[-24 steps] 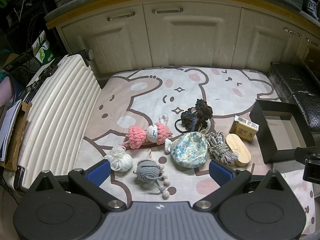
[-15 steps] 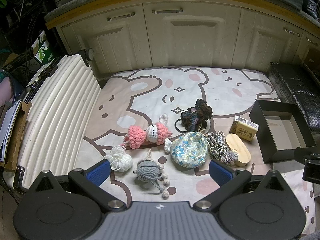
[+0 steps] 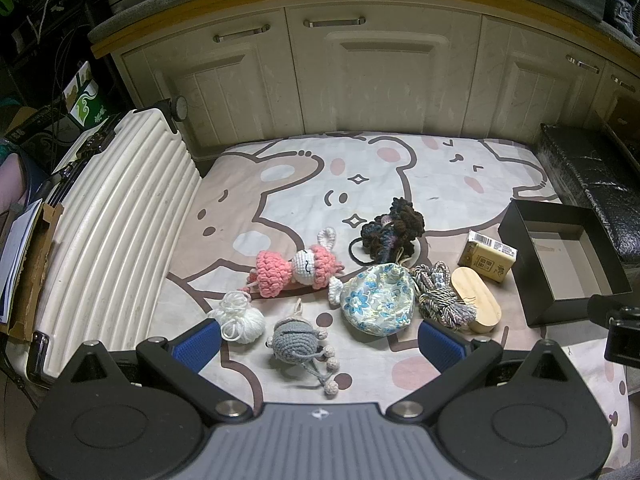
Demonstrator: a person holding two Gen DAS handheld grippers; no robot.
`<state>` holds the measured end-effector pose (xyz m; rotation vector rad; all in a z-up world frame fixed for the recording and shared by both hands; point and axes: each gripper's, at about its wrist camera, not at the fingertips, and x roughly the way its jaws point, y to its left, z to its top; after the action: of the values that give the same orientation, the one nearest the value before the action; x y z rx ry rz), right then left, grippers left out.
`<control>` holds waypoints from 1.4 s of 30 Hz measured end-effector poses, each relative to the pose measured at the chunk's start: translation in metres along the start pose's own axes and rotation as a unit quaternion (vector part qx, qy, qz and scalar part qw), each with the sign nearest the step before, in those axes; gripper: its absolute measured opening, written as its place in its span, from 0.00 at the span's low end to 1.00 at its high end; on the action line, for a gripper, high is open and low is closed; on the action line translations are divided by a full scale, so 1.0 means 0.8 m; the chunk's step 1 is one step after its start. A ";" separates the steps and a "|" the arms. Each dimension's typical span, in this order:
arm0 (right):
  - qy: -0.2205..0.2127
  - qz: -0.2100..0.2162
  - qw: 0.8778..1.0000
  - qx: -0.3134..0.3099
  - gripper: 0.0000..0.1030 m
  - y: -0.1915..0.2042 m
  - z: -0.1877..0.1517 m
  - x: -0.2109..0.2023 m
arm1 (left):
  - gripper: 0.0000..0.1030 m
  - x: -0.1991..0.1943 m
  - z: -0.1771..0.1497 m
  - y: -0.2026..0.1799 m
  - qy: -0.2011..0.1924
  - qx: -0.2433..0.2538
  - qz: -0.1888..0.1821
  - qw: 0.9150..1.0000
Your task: Organize objects
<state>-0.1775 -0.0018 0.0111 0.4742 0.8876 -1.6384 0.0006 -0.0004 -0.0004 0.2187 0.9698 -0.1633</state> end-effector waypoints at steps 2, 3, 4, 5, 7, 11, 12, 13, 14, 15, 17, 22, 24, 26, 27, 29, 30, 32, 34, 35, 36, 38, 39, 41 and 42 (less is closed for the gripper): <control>0.000 0.000 1.000 0.000 1.00 0.000 0.000 0.000 | 1.00 0.000 0.000 0.000 0.000 0.001 -0.001 1.000; 0.000 -0.001 1.000 0.001 1.00 0.000 0.000 0.000 | 1.00 0.000 0.000 0.000 -0.001 0.002 -0.002 1.000; 0.000 -0.001 1.000 0.001 1.00 0.000 0.000 0.000 | 1.00 0.000 0.000 0.000 -0.001 0.003 -0.003 1.000; 0.000 -0.001 1.000 0.001 1.00 0.000 0.000 0.000 | 1.00 0.000 0.000 0.000 -0.001 0.003 -0.004 1.000; 0.001 -0.002 1.000 0.002 1.00 0.000 -0.001 0.000 | 1.00 0.000 0.000 0.000 -0.001 0.005 -0.005 1.000; 0.001 -0.003 1.000 0.003 1.00 0.000 -0.001 0.000 | 1.00 0.000 0.000 0.000 -0.001 0.008 -0.008 1.000; 0.001 -0.003 1.000 0.003 1.00 0.000 -0.001 0.000 | 1.00 0.000 0.000 0.000 -0.001 0.008 -0.009 1.000; 0.001 -0.003 1.000 0.003 1.00 0.000 -0.001 0.000 | 1.00 0.000 0.000 0.000 -0.001 0.009 -0.010 1.000; 0.001 -0.004 1.000 0.003 1.00 0.000 -0.001 0.000 | 1.00 0.000 0.000 0.000 -0.001 0.010 -0.010 1.000; 0.001 -0.004 1.000 0.004 1.00 0.000 0.000 0.000 | 1.00 0.000 0.000 0.000 -0.001 0.010 -0.010 1.000; 0.001 -0.005 1.000 0.004 1.00 0.001 0.000 0.000 | 1.00 0.000 0.000 0.000 -0.002 0.012 -0.012 1.000; 0.002 -0.006 1.000 0.006 1.00 0.001 0.001 0.000 | 1.00 0.000 0.000 0.000 -0.002 0.016 -0.016 1.000; 0.002 -0.007 1.000 0.006 1.00 0.001 0.001 -0.001 | 1.00 0.000 0.000 0.000 -0.002 0.018 -0.018 1.000; 0.002 -0.007 1.000 0.007 1.00 0.001 0.000 0.000 | 1.00 0.000 0.000 0.000 -0.003 0.020 -0.020 1.000; 0.002 -0.007 1.000 0.007 1.00 0.001 0.000 0.000 | 1.00 0.000 0.000 0.000 -0.003 0.021 -0.021 1.000; 0.002 -0.008 1.000 0.008 1.00 0.002 0.000 0.000 | 1.00 0.000 0.000 0.000 -0.003 0.023 -0.022 0.999; 0.003 -0.008 1.000 0.008 1.00 0.002 0.000 0.000 | 1.00 0.000 0.000 0.000 -0.003 0.024 -0.023 0.999; 0.003 -0.009 1.000 0.009 1.00 0.002 -0.001 0.000 | 1.00 0.000 0.000 0.000 -0.003 0.025 -0.025 0.999; 0.003 -0.009 1.000 0.010 1.00 0.002 -0.001 0.000 | 1.00 0.000 0.000 0.000 -0.003 0.027 -0.027 0.999; 0.003 -0.010 1.000 0.010 1.00 0.002 -0.001 0.000 | 1.00 0.000 0.000 0.000 -0.003 0.028 -0.027 0.999; 0.003 -0.010 1.000 0.010 1.00 0.002 -0.001 0.000 | 1.00 0.000 0.000 0.000 -0.003 0.028 -0.028 0.999; 0.003 -0.010 1.000 0.011 1.00 0.002 0.000 0.001 | 1.00 0.000 0.000 0.000 -0.004 0.030 -0.029 0.999; 0.004 -0.011 1.000 0.011 1.00 0.002 0.000 0.001 | 1.00 0.000 0.000 0.000 -0.004 0.031 -0.030 0.999; 0.004 -0.011 1.000 0.012 1.00 0.002 0.000 0.001 | 1.00 0.000 0.000 0.000 -0.004 0.032 -0.031 0.999; 0.004 -0.012 1.000 0.012 1.00 0.002 0.000 0.001 | 1.00 0.000 0.000 0.000 -0.004 0.034 -0.032 0.999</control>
<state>-0.1765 -0.0023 0.0099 0.4892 0.8826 -1.6712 0.0007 -0.0002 -0.0004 0.2483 0.9647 -0.2565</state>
